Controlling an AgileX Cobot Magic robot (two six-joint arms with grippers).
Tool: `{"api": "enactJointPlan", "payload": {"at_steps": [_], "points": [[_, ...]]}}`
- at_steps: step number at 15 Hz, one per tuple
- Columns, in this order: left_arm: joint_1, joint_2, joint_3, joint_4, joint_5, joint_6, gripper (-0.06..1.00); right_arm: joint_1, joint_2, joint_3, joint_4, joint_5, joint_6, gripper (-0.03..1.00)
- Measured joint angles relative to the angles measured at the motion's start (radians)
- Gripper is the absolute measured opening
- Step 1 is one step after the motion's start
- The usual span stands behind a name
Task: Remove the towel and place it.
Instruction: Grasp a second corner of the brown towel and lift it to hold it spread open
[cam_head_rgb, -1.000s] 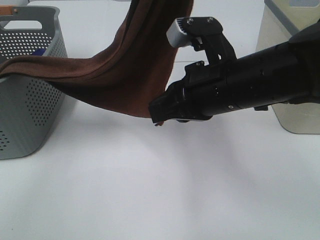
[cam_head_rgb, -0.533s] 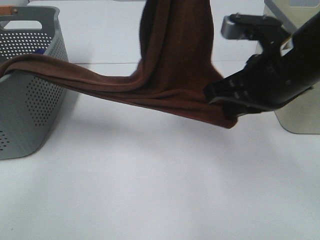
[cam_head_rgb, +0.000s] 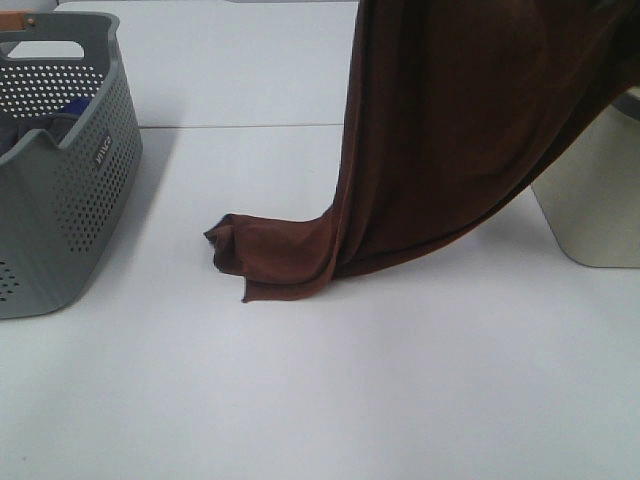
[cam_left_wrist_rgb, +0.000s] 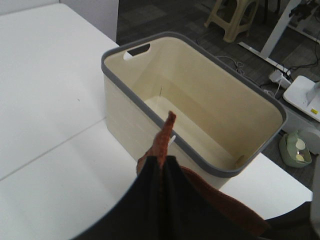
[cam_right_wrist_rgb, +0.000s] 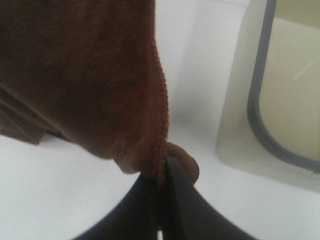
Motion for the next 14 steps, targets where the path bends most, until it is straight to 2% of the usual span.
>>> {"api": "enactJointPlan", "payload": {"at_steps": [5, 10, 14], "points": [[0.0, -0.174, 0.0, 0.243, 0.059, -0.047, 0.0, 0.0, -0.056, -0.206, -0.006, 0.0, -0.014, 0.0], [0.0, -0.31, 0.0, 0.272, 0.153, -0.052, 0.0, 0.0, -0.056, -0.365, 0.121, -0.004, -0.118, 0.0], [0.0, -0.322, -0.001, 0.332, 0.267, -0.052, 0.0, 0.0, -0.056, -0.376, 0.172, -0.007, -0.147, 0.0]]}}
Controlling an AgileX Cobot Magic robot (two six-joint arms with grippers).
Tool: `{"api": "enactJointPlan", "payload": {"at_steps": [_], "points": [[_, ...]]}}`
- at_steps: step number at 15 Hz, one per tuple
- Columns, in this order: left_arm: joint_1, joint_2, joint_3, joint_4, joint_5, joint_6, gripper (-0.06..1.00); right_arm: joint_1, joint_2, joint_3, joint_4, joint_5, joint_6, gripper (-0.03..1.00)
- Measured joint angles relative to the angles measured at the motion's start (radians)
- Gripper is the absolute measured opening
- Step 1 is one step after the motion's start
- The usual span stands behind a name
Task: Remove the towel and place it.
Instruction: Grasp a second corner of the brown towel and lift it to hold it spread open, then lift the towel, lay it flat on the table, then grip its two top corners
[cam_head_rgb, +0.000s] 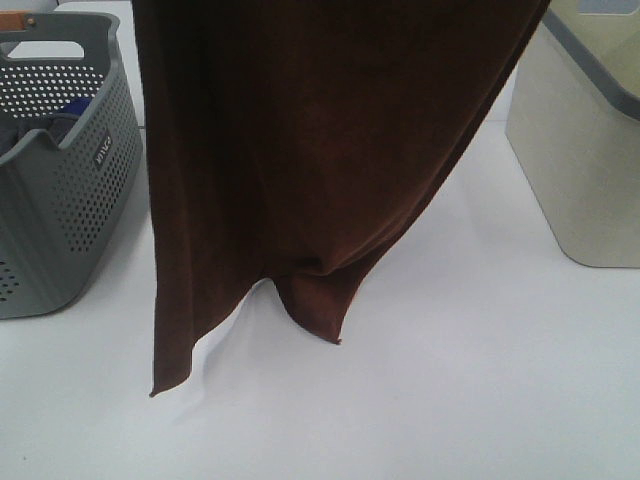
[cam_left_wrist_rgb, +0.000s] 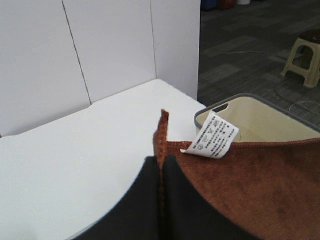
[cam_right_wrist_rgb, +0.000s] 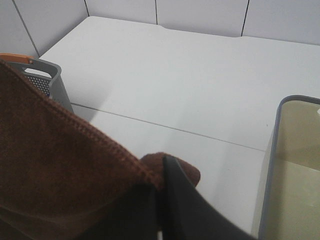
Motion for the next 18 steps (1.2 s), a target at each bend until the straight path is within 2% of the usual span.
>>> {"api": "enactJointPlan", "payload": {"at_steps": [2, 4, 6, 7, 8, 9, 10, 11, 12, 13, 15, 18], "points": [[0.0, 0.013, 0.0, 0.03, 0.048, 0.0, 0.0, 0.0, -0.001, 0.0, -0.001, -0.005, -0.013, 0.0], [0.0, 0.044, 0.0, 0.137, 0.049, -0.016, 0.0, 0.0, 0.003, 0.0, -0.029, -0.018, -0.016, 0.0], [0.016, 0.088, 0.0, 0.221, 0.027, -0.036, 0.0, 0.0, 0.05, -0.008, -0.126, -0.031, -0.008, 0.0], [0.044, 0.135, 0.0, 0.242, 0.0, -0.05, 0.0, 0.0, 0.093, -0.008, -0.176, -0.043, 0.011, 0.0], [0.119, 0.242, 0.0, 0.246, -0.054, -0.06, 0.0, 0.0, 0.19, -0.008, -0.223, -0.091, 0.038, 0.0], [0.119, 0.242, 0.0, 0.246, -0.054, -0.06, 0.0, 0.0, 0.19, -0.008, -0.223, -0.091, 0.038, 0.0], [0.155, 0.291, 0.0, 0.246, -0.095, -0.062, 0.0, 0.0, 0.237, -0.008, -0.242, -0.147, 0.041, 0.0], [0.189, 0.337, 0.0, 0.246, -0.153, -0.064, 0.0, 0.0, 0.283, -0.008, -0.268, -0.208, 0.043, 0.0], [0.255, 0.389, 0.0, 0.248, -0.316, -0.077, 0.0, 0.0, 0.378, -0.02, -0.366, -0.347, 0.046, 0.0], [0.287, 0.397, 0.0, 0.251, -0.414, -0.087, 0.0, 0.0, 0.424, -0.052, -0.404, -0.403, 0.054, 0.0], [0.329, 0.389, 0.0, 0.258, -0.589, -0.096, 0.0, 0.0, 0.486, -0.18, -0.429, -0.458, 0.062, 0.0], [0.347, 0.341, 0.0, 0.269, -0.838, -0.097, 0.0, 0.0, 0.488, -0.396, -0.447, -0.549, 0.061, 0.0]]}}
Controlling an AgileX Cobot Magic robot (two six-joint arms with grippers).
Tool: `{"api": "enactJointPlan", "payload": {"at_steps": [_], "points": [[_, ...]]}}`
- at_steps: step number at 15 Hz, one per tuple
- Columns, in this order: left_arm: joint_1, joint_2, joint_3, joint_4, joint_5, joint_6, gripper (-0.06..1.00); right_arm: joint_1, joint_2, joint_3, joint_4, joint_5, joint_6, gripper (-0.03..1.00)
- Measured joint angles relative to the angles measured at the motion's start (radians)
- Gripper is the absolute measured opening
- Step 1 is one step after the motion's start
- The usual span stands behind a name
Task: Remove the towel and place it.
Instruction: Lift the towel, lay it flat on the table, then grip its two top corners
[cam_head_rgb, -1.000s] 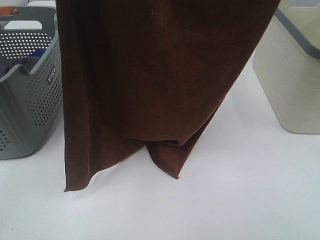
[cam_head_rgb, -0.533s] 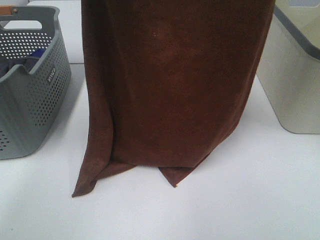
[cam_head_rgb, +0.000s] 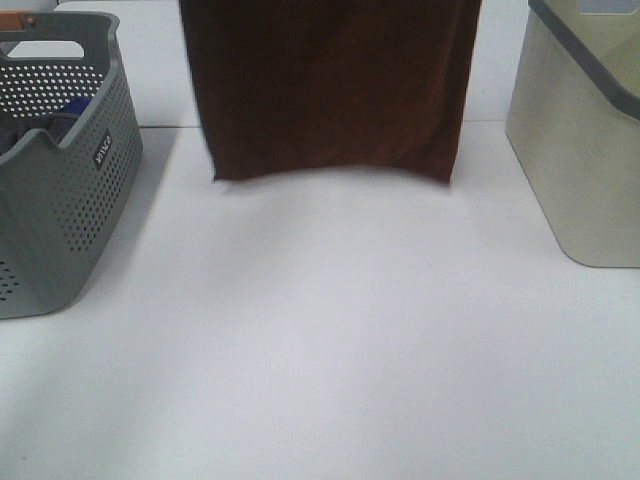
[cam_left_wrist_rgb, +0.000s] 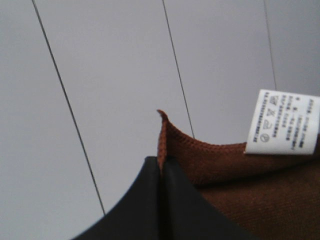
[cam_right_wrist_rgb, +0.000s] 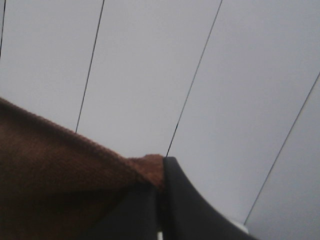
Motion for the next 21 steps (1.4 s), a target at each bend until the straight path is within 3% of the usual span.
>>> {"api": "enactJointPlan", "payload": {"at_steps": [3, 5, 8, 11, 15, 19, 21], "points": [[0.0, -0.012, 0.0, 0.015, -0.095, 0.0, 0.0, 0.0, -0.014, -0.061, -0.004, 0.048, -0.002, 0.0], [0.0, 0.011, 0.0, 0.015, -0.024, 0.0, 0.0, 0.0, 0.021, -0.061, 0.0, 0.21, -0.002, 0.0], [-0.029, 0.044, 0.0, -0.004, 0.281, 0.0, 0.0, 0.001, 0.113, -0.061, 0.04, 0.46, -0.002, 0.0], [-0.082, 0.061, 0.0, -0.048, 0.633, 0.062, 0.0, 0.001, 0.143, -0.061, 0.115, 0.605, -0.009, 0.0], [-0.12, 0.052, 0.0, -0.092, 0.946, 0.083, 0.0, 0.001, 0.143, -0.061, 0.247, 0.802, -0.075, 0.0], [-0.121, -0.028, 0.043, -0.183, 1.031, 0.086, 0.0, 0.001, 0.107, -0.021, 0.303, 0.851, -0.094, 0.0], [-0.121, -0.126, 0.176, -0.24, 1.031, 0.08, 0.0, 0.001, 0.011, 0.094, 0.331, 0.849, -0.1, 0.0]]}}
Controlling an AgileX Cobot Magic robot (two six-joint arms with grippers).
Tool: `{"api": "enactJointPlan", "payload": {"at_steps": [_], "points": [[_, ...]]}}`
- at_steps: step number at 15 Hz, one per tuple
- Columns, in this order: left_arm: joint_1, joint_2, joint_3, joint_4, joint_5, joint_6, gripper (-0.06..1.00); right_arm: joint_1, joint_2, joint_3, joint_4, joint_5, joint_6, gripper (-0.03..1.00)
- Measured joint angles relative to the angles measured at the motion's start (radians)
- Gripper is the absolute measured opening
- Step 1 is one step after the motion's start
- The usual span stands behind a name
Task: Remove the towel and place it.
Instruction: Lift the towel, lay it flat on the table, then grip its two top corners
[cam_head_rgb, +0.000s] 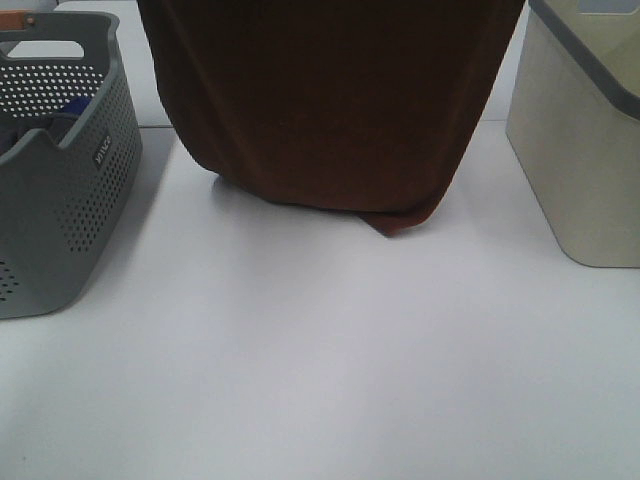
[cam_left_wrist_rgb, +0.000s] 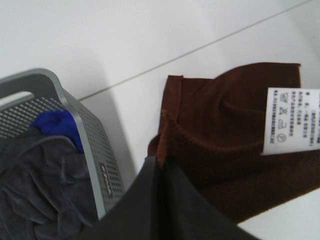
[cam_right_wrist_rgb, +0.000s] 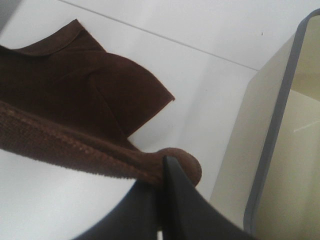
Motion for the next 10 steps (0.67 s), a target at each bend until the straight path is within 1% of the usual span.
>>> {"api": "enactJointPlan", "payload": {"at_steps": [2, 3, 5, 6, 8, 10], "points": [[-0.01, -0.127, 0.175, -0.091, -0.005, -0.023, 0.0, 0.0, -0.122, 0.144, 0.044, -0.003, 0.006, 0.0], [-0.025, -0.184, 0.263, -0.119, -0.008, -0.041, 0.0, 0.001, -0.194, 0.225, 0.076, -0.003, 0.006, 0.0], [-0.077, -0.296, 0.438, -0.138, -0.012, -0.082, 0.0, 0.001, -0.314, 0.397, 0.138, -0.003, 0.006, 0.0], [-0.106, -0.334, 0.502, -0.139, -0.017, -0.107, 0.0, 0.002, -0.367, 0.483, 0.162, -0.004, 0.006, 0.0], [-0.157, -0.39, 0.603, -0.14, -0.027, -0.14, 0.0, 0.002, -0.446, 0.618, 0.189, -0.003, 0.006, 0.0], [-0.214, -0.43, 0.678, -0.14, -0.029, -0.184, 0.0, 0.002, -0.5, 0.709, 0.201, -0.005, 0.006, 0.0]]}}
